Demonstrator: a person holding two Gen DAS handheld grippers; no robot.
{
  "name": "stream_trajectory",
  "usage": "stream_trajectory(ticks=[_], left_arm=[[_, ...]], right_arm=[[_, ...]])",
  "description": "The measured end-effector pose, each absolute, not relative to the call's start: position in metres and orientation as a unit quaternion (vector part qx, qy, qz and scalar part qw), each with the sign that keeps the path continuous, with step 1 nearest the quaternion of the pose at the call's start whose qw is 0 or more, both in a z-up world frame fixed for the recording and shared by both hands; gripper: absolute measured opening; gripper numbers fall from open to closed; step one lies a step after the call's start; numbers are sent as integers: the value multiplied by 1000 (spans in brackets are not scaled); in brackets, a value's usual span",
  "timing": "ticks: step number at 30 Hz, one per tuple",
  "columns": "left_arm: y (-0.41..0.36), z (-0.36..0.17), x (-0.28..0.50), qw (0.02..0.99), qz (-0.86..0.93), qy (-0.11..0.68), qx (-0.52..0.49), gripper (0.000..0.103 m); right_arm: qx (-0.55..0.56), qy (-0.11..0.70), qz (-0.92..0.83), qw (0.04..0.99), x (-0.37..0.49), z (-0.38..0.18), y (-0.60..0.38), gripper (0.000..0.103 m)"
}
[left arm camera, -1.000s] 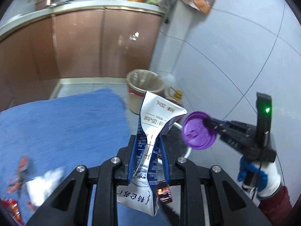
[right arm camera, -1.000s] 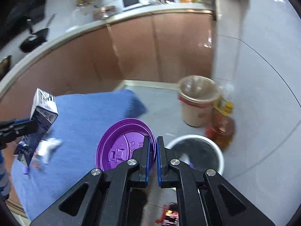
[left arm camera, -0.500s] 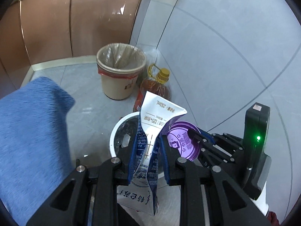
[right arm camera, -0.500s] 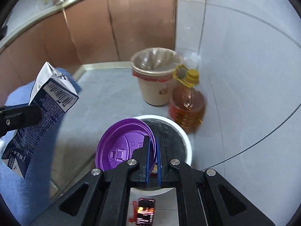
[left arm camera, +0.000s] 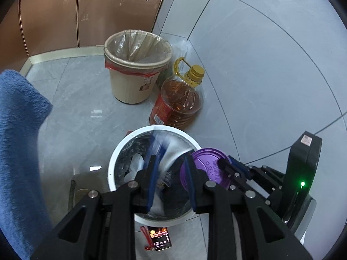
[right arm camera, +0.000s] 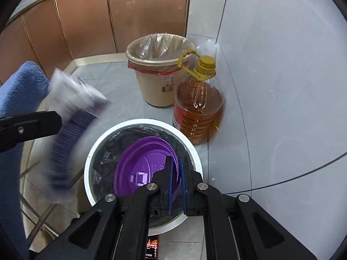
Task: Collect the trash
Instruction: 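Open both tools to drop the carton and lid into the bucket, then move both open tools back over the towel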
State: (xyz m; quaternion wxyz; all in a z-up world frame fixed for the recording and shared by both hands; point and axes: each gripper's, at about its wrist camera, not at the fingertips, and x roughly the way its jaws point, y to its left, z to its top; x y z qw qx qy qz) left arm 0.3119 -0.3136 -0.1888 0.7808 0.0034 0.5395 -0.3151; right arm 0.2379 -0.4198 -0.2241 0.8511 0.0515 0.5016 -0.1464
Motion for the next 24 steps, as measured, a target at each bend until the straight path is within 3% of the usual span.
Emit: stream_trajectory(ticks=[7, 13, 19, 24], left_arm=[[-307, -186, 310, 780, -321, 536, -24, 32], [-278, -148, 292, 806, -313, 501, -31, 33], [-235, -93, 265, 845, -288, 448, -47, 48], [-190, -50, 233, 873, -266, 404, -58, 52]], right_arm=[[55, 502, -138, 852, 235, -231, -419, 30], [65, 480, -135, 864, 225, -209, -415, 33], [67, 428, -127, 892, 202, -157, -394, 38], [62, 382, -109, 915, 179, -106, -364, 38]])
